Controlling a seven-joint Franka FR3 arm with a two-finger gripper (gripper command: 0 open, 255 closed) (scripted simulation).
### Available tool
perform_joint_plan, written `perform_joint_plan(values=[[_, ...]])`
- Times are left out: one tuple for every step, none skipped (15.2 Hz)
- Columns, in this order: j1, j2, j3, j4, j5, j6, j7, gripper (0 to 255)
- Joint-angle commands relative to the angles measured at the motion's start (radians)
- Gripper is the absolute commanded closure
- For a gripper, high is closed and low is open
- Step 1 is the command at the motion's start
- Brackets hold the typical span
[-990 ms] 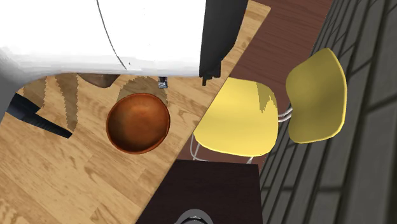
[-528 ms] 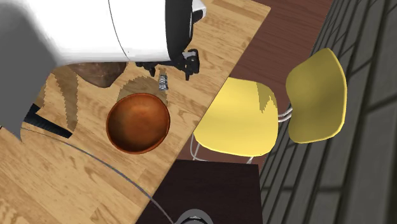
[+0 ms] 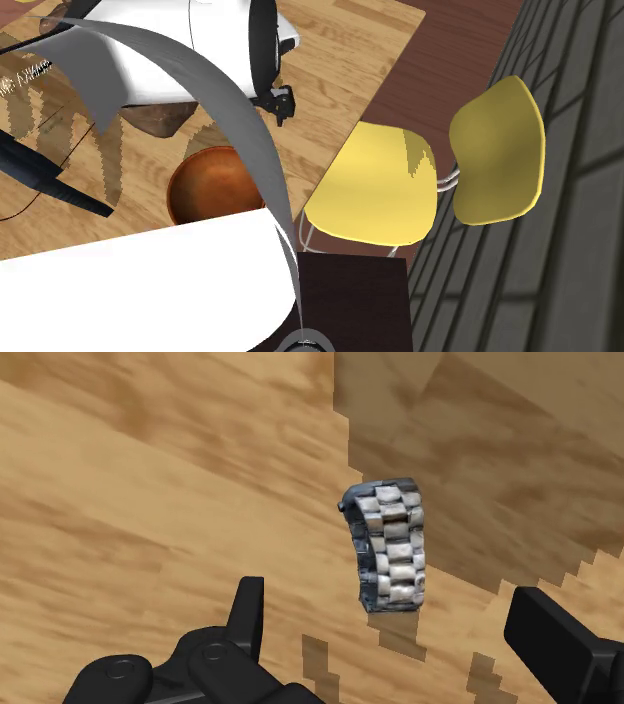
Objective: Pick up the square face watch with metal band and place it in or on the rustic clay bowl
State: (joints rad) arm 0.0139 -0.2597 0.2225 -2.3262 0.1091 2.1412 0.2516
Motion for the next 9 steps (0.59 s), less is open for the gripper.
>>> perform_joint_plan(values=[[0.001, 0.017, 0.004, -0.010, -0.001, 0.027, 0.005, 0], [0.001, 0.023, 0.005, -0.017, -0.002, 0.041, 0.005, 0], [0.001, 0.030, 0.007, -0.025, -0.003, 0.055, 0.006, 0], [0.001, 0.037, 0.008, -0.032, -0.003, 0.069, 0.007, 0], [0.001, 0.042, 0.009, -0.036, -0.004, 0.078, 0.007, 0], [0.001, 0.042, 0.009, -0.036, -0.004, 0.078, 0.007, 0], [0.001, 0.042, 0.009, -0.036, -0.004, 0.078, 0.007, 0], [0.001, 0.042, 0.009, -0.036, -0.004, 0.078, 0.007, 0], [0.001, 0.042, 0.009, -0.036, -0.004, 0.078, 0.007, 0]])
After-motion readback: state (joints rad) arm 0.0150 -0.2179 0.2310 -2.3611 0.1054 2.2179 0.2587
